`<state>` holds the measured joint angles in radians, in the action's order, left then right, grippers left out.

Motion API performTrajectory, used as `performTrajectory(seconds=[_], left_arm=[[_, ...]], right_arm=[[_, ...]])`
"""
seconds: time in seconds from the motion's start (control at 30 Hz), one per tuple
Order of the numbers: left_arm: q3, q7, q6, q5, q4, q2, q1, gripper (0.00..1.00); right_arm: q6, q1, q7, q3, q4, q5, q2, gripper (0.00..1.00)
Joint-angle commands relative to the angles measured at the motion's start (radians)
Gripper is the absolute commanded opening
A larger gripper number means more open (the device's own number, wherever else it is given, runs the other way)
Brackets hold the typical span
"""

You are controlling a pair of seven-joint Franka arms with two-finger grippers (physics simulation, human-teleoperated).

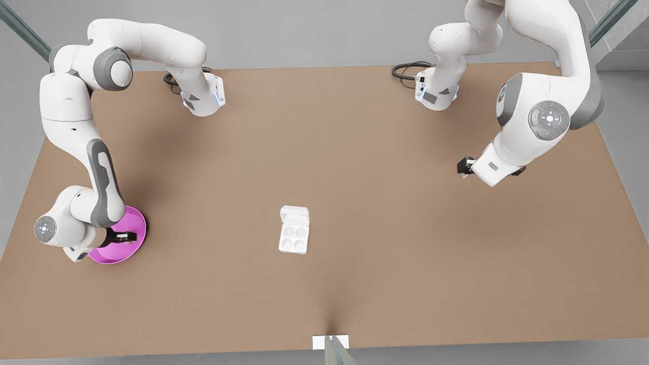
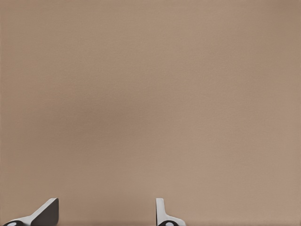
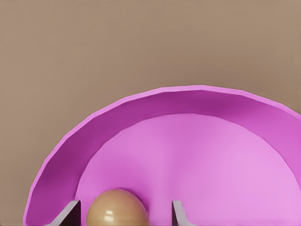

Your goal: Pack egg into the box and close the box lid

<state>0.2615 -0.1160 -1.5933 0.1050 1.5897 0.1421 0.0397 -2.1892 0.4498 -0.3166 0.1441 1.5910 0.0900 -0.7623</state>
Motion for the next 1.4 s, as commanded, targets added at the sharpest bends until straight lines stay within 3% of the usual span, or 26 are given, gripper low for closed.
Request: performTrajectory(seconds=[0.0,0.47,0.5,0.53,0.57,0.8,0.97,1.37], left_arm=[[0.001,-0.001,-0.001,-0.001,0.000,-0.001,0.000,1.00],[0.001,-0.001,-0.001,-0.001,0.000,0.005,-0.012,1.00],[0.001,-0.001,-0.001,-0.001,0.000,0.005,-0.012,1.00],[0.001,-0.001,-0.001,-0.001,0.000,0.005,-0.012,1.00],[0.001,-0.002,-0.001,-0.001,0.000,0.005,-0.012,1.00],[0.001,-0.001,-0.001,-0.001,0.000,0.007,-0.012,1.00],[0.001,-0.002,-0.001,-0.001,0.000,0.007,-0.012,1.00],[0.001,-0.004,-0.001,-0.001,0.000,0.007,-0.014,1.00]], right_arm=[[0.008,0.004,0.016,0.000,0.000,0.001,0.001,0.78],[0.017,0.010,0.013,0.000,0.004,0.011,0.001,0.78],[0.023,0.010,0.011,0.000,0.004,0.011,0.001,0.73],[0.038,0.009,0.005,0.000,0.003,0.011,0.001,0.46],[0.042,0.010,0.004,0.000,0.003,0.010,0.001,0.41],[0.046,0.009,-0.012,0.003,0.001,0.008,0.005,0.39],[0.222,0.004,-0.019,0.017,-0.115,0.001,0.011,0.39],[0.470,-0.123,0.410,0.319,-0.321,0.004,0.038,0.40]])
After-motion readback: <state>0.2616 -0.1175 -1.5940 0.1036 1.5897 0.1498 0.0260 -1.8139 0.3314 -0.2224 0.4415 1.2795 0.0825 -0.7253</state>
